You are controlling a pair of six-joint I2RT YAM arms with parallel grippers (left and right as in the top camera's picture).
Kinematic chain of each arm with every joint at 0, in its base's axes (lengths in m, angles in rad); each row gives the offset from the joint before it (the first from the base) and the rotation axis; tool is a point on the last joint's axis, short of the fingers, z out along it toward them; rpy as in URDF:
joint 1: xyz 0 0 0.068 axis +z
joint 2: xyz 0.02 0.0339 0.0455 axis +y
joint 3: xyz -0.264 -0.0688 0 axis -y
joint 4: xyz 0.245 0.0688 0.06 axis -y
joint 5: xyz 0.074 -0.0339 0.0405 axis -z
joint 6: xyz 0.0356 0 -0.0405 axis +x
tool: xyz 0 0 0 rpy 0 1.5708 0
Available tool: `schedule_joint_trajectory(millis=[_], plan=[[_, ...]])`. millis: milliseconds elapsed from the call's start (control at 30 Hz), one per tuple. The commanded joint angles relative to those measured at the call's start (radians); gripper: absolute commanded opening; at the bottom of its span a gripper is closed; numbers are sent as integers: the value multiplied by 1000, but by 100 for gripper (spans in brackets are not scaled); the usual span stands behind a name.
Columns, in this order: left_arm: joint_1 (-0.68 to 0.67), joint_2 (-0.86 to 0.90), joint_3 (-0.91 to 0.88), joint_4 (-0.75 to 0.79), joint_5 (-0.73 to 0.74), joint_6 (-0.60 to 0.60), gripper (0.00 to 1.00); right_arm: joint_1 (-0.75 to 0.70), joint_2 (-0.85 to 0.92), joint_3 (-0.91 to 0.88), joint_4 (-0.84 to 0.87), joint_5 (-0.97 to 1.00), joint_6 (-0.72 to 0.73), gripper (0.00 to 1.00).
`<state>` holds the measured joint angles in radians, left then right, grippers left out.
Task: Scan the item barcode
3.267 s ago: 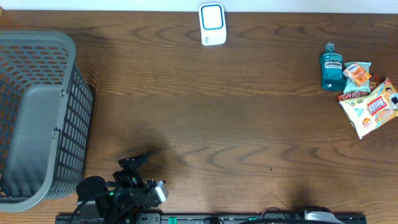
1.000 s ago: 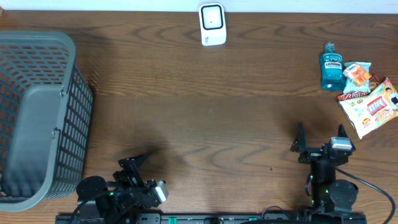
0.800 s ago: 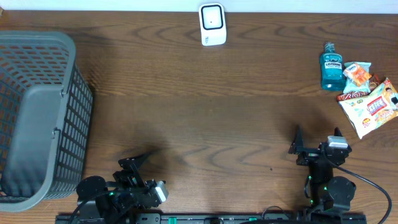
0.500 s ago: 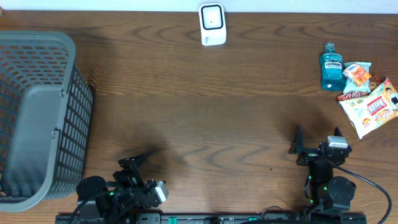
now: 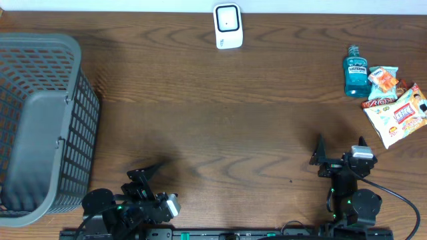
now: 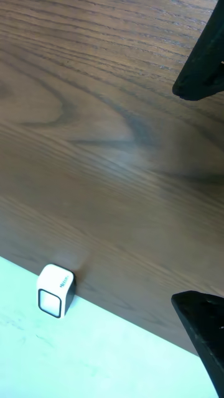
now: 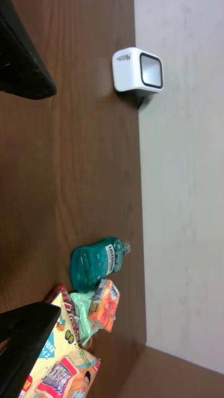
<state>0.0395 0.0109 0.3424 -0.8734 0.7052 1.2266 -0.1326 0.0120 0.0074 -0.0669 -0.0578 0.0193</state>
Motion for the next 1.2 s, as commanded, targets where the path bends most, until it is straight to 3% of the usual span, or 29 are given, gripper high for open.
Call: schedule_joint_trajectory(millis=[0, 167, 233, 300, 433, 467, 667, 833, 1000, 1167], plan=[[-19, -5, 2, -34, 18, -18, 98, -6, -6, -2, -3, -7, 13, 99], [-25, -9, -12, -46, 180, -28, 98, -6, -6, -2, -3, -7, 13, 99], [-25, -9, -39, 69, 203, -86, 98, -6, -6, -2, -3, -7, 13, 99], [-25, -9, -73, 223, 177, -282, 98, -6, -6, -2, -3, -7, 13, 99], [-25, -9, -159, 626, -69, -930, 98, -6, -6, -2, -3, -7, 13, 99], [-25, -9, -175, 687, -130, -1041, 98, -6, -6, -2, -3, -7, 13, 99], [-26, -9, -221, 748, -410, -1398, 98, -6, -6, -2, -3, -7, 13, 99], [-42, -9, -251, 750, -499, -1410, 98, -6, -6, -2, -3, -7, 14, 99], [-66, -9, -298, 760, -515, -1217, 98, -6, -6, -2, -3, -7, 14, 99], [-69, -9, -324, 790, -515, -1099, 98, -6, -6, -2, -3, -7, 13, 99]])
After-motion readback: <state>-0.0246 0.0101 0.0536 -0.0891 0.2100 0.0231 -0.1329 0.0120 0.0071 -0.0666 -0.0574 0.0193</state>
